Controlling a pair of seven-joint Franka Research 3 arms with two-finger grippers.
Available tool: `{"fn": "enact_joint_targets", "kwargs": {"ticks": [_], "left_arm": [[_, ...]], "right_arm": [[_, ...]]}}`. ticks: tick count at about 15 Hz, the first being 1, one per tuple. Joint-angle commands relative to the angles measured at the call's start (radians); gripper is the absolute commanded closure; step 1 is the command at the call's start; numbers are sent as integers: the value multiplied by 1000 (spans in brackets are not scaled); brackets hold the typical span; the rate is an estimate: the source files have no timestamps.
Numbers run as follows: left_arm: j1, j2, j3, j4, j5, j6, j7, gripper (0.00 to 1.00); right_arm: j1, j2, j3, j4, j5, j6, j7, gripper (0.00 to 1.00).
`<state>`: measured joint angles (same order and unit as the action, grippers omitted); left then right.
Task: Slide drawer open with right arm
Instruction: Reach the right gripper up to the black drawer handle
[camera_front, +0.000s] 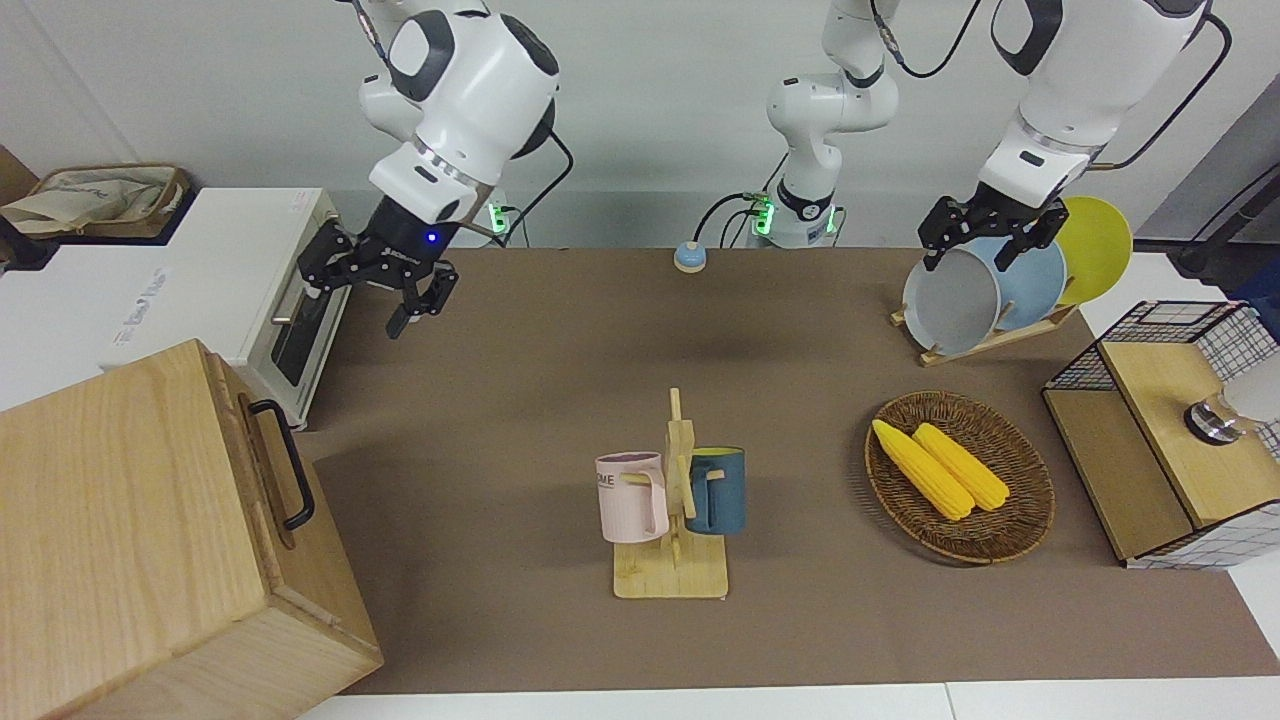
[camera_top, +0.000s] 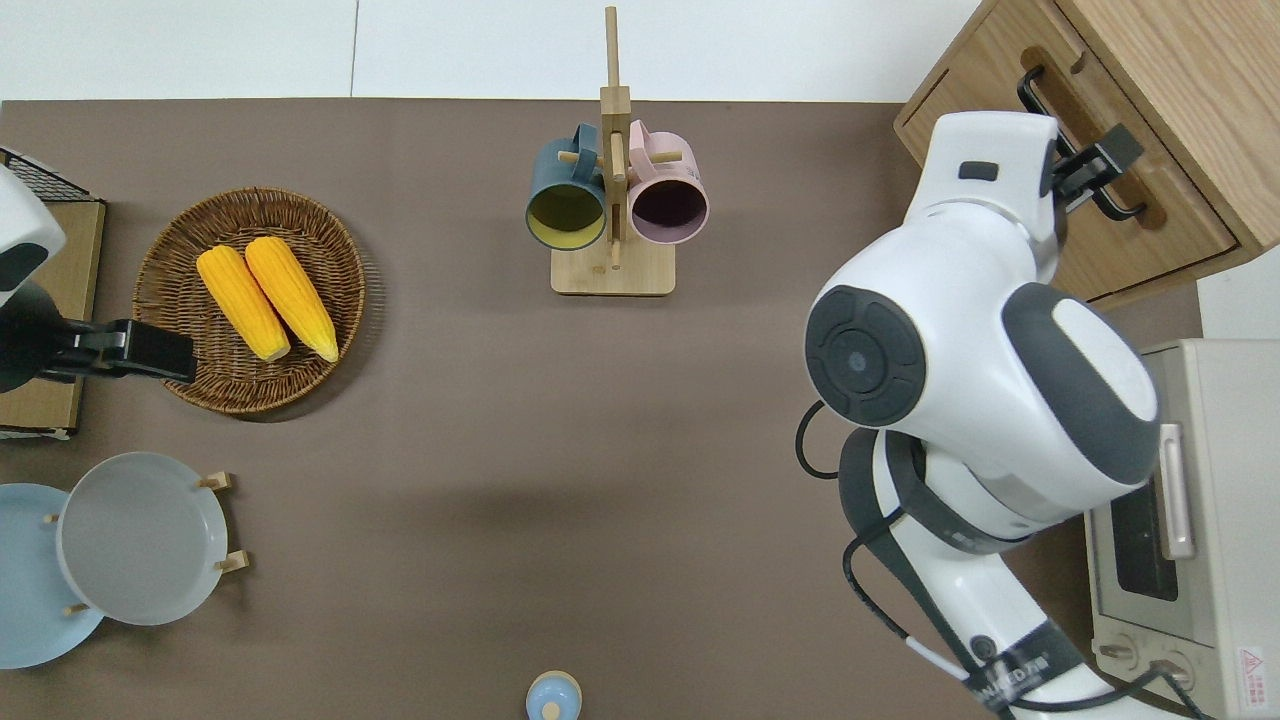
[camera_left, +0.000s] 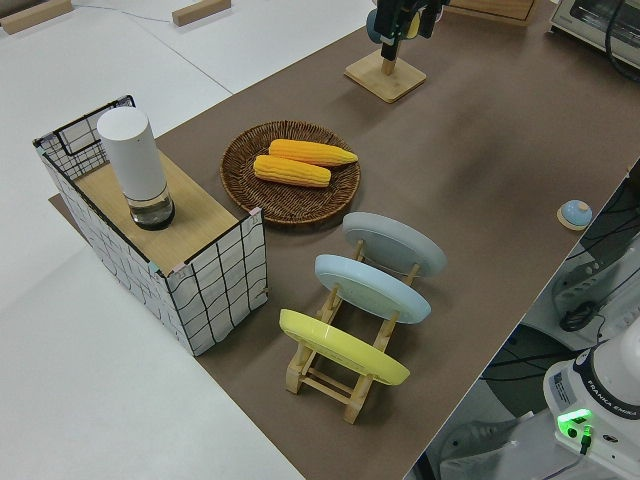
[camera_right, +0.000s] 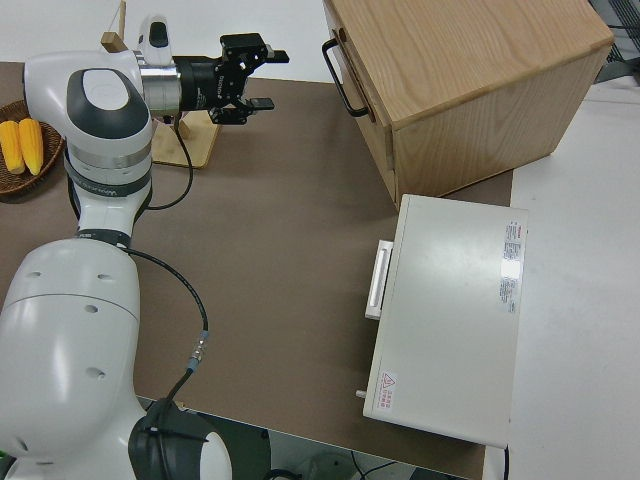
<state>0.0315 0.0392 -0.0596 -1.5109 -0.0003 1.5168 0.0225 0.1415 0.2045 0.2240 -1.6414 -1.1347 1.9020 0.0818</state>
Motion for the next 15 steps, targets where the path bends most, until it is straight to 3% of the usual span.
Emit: {"fn": "enact_joint_targets", "kwargs": {"ticks": [1, 5, 7, 10, 12, 15], "left_arm": [[4, 11, -6, 26, 17, -20, 10, 7], [4, 11, -6, 26, 17, -20, 10, 7], [4, 11, -6, 26, 17, -20, 10, 5], [4, 13, -6, 26, 17, -20, 10, 7], [4, 11, -6, 24, 17, -20, 10, 7], [4, 11, -6, 24, 17, -20, 10, 7]], "right_arm": [[-16, 61, -6, -26, -189, 34, 47, 17], [-42, 127, -23, -31, -368, 39, 142, 21], [-40, 162, -44, -32, -440, 26, 301, 23], [-31, 190, -57, -32, -493, -3, 332, 28], [-22, 220, -57, -32, -584, -73, 354, 21], [-20, 231, -57, -31, -625, -86, 365, 25]]}}
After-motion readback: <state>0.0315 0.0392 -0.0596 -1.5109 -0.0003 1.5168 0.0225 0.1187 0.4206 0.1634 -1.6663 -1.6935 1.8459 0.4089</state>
